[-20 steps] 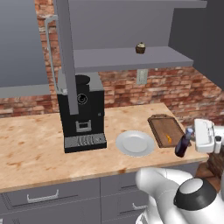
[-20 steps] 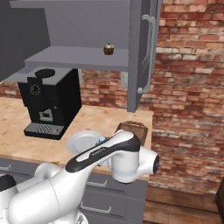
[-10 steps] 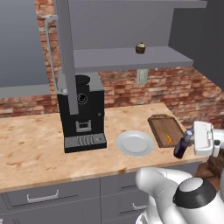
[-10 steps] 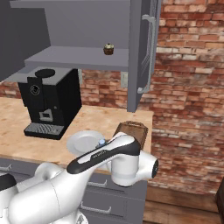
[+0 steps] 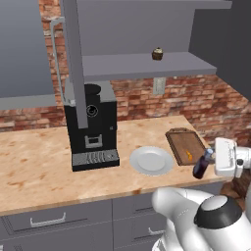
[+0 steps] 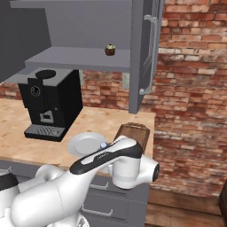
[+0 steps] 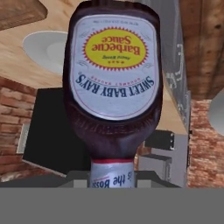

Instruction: Pick the shrimp from the plate and place it on the cutting board. Then pick the condiment bottle from the cabinet and place it next to the cutting board.

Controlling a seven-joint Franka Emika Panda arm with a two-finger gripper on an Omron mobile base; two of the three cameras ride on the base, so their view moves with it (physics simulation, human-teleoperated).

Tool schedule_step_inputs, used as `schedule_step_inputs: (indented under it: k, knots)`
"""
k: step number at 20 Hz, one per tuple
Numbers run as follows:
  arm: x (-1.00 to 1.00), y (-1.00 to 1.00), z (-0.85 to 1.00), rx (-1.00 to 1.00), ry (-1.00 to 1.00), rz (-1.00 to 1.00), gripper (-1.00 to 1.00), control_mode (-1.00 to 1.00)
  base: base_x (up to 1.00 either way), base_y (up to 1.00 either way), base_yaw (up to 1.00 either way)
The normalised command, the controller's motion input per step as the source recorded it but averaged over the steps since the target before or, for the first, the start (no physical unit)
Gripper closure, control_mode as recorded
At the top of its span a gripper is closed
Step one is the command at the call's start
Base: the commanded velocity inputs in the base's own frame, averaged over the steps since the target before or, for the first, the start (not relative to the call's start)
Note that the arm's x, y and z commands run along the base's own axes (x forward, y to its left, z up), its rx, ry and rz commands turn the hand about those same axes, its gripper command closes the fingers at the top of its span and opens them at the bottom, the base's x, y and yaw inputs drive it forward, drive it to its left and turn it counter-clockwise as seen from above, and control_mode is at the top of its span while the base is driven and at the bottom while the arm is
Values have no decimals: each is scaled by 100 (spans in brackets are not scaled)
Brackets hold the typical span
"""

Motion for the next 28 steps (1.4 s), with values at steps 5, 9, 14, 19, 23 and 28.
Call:
schedule_step_inputs:
  k: [5, 9, 14, 19, 23, 28]
  knots:
    - [16, 0, -13, 0, 0, 0, 100, -100, 0, 0, 0]
    - [14, 0, -11, 0, 0, 0, 100, -100, 0, 0, 0]
    - [9, 0, -7, 0, 0, 0, 100, -100, 0, 0, 0]
    - [5, 0, -6, 0, 0, 0, 100, -100, 0, 0, 0]
    - [2, 0, -4, 0, 0, 0, 100, -100, 0, 0, 0]
    - [1, 0, -4, 0, -1, 0, 100, -100, 0, 0, 0]
